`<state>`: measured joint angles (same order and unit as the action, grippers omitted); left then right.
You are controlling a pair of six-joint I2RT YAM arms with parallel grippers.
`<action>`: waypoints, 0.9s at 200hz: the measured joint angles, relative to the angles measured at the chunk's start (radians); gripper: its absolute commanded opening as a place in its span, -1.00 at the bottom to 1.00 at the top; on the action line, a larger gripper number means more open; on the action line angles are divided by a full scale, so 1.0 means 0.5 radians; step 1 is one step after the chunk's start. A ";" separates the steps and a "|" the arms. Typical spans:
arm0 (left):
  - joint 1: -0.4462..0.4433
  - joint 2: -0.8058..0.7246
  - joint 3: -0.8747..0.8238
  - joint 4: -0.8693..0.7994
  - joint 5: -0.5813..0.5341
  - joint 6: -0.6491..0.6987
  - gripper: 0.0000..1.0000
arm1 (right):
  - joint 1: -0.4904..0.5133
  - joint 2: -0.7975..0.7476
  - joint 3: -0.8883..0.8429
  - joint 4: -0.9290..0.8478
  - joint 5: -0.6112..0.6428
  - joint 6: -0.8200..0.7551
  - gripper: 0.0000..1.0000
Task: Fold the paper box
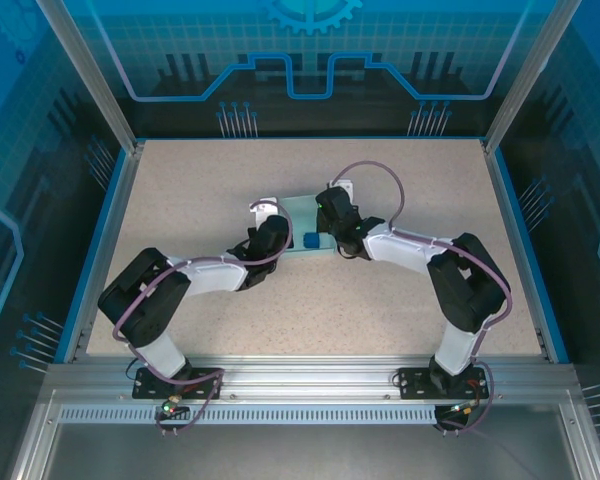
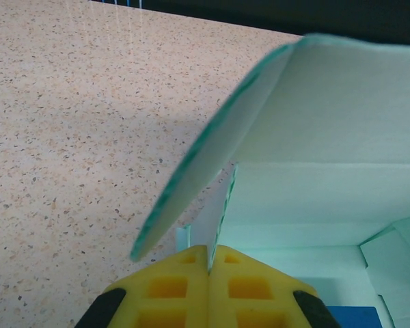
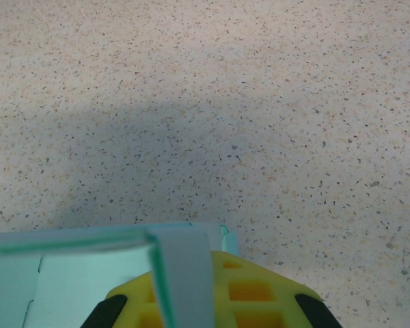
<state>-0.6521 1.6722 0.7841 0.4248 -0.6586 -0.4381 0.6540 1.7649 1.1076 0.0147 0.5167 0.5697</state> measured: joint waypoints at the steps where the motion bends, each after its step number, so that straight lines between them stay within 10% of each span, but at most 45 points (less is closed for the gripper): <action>1: 0.000 -0.001 -0.002 0.002 -0.001 0.000 -1.00 | 0.000 -0.002 -0.004 0.003 0.000 0.001 -0.98; 180: -0.214 -0.040 -0.439 0.620 -0.211 0.060 -1.00 | 0.195 -0.215 -0.648 0.737 0.233 0.126 -0.98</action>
<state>-0.7593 1.6524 0.5644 0.7345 -0.7643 -0.4084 0.7513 1.6573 0.7837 0.3832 0.6334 0.6327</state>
